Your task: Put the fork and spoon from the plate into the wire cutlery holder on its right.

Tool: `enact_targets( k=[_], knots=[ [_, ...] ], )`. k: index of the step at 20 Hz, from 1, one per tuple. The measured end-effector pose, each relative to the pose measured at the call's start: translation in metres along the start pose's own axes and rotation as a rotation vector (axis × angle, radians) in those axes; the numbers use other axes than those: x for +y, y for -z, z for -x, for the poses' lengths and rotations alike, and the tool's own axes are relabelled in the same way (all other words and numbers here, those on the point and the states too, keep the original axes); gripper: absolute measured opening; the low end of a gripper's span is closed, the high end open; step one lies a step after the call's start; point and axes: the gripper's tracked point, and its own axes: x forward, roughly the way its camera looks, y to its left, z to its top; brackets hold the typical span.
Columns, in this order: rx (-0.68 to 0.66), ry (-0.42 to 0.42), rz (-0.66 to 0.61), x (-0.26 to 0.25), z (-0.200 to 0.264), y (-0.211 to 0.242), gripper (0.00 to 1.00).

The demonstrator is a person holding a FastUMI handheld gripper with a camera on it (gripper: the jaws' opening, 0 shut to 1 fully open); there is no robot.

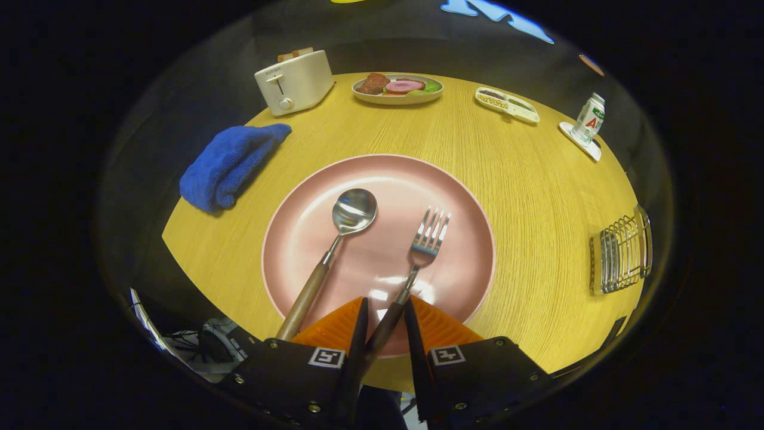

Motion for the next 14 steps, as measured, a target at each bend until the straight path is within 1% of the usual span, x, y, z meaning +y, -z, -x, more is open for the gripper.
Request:
enact_targets(
  k=[1, 2, 3, 4, 5, 6, 8, 14],
  knots=[
    [0.000, 0.017, -0.016, -0.007, 0.017, -0.001, 0.38],
    [0.007, 0.012, -0.028, -0.005, 0.001, 0.000, 0.26],
    [0.013, -0.003, -0.028, -0.006, 0.002, 0.000, 0.26],
    [0.011, 0.020, -0.042, -0.009, -0.003, -0.001, 0.16],
    [0.017, 0.007, -0.053, -0.006, 0.000, -0.001, 0.07],
    [0.023, -0.014, -0.061, -0.003, 0.004, 0.002, 0.06],
    [0.025, -0.009, -0.075, -0.005, 0.006, 0.002, 0.07],
    [0.008, -0.040, -0.133, -0.004, 0.015, -0.006, 0.07]
  ],
)
